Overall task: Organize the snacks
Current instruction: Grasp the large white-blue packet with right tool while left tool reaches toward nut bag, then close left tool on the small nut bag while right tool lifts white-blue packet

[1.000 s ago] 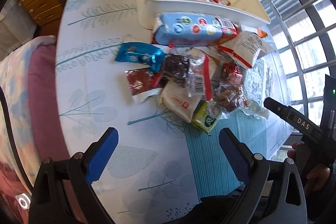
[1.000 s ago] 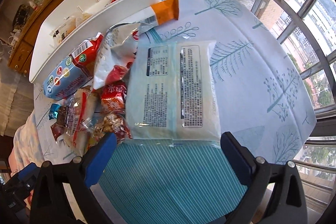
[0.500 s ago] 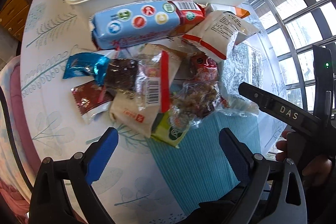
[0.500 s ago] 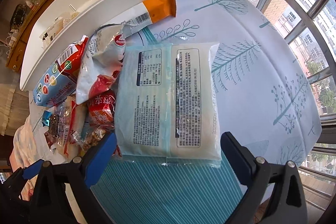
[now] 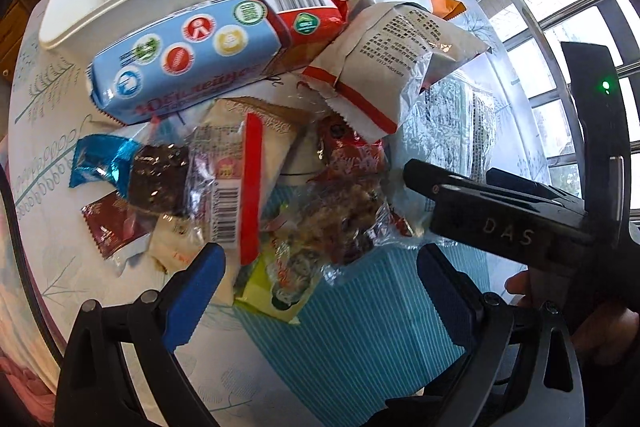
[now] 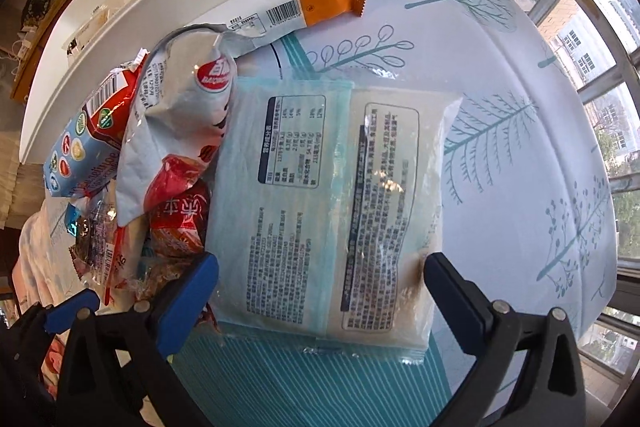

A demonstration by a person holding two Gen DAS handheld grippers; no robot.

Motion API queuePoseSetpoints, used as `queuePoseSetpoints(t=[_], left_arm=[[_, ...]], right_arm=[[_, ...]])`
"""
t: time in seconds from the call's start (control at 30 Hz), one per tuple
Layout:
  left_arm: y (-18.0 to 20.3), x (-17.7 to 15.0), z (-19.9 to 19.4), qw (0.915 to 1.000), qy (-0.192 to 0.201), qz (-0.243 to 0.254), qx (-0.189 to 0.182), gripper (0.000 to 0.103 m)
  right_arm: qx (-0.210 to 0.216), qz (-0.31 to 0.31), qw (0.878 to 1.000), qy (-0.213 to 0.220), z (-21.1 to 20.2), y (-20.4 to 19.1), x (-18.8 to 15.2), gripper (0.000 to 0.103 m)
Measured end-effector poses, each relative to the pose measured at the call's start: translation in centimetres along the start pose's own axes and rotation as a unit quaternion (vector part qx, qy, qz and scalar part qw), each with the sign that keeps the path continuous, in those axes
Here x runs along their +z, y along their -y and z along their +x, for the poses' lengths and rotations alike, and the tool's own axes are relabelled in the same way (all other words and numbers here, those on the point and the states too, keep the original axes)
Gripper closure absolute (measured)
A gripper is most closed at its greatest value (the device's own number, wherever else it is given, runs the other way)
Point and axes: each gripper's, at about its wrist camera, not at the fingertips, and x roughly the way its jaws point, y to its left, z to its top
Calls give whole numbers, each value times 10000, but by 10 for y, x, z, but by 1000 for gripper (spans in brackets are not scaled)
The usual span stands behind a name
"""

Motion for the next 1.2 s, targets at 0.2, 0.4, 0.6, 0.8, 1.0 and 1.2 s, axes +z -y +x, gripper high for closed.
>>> queuePoseSetpoints(t=[0.2,0.4,0.6,0.8,1.0,1.2], left_arm=[[15,14,11,9999,23,25,134,7],[30,33,23,9997,6,-28,250,7],[47,54,42,9989,-68,-102,451,16],[53,65,51,9982,-72,-201,562,25],[52,68,58,9980,-91,-280,551,30],[60,65,59,9985,-124,-370,376,73]], right_arm=[[-26,45,9998,-207,18,3,26,0],[59,231,9993,-284,26,14,43,0],[-2,42,9993,-376,28,18,50,0],[-105,-69,9977,-659,33,7,65,0],[-334,-275,9969,-653,37,-6,80,2],[-316,-670,9967,-337,27,-12,74,10]])
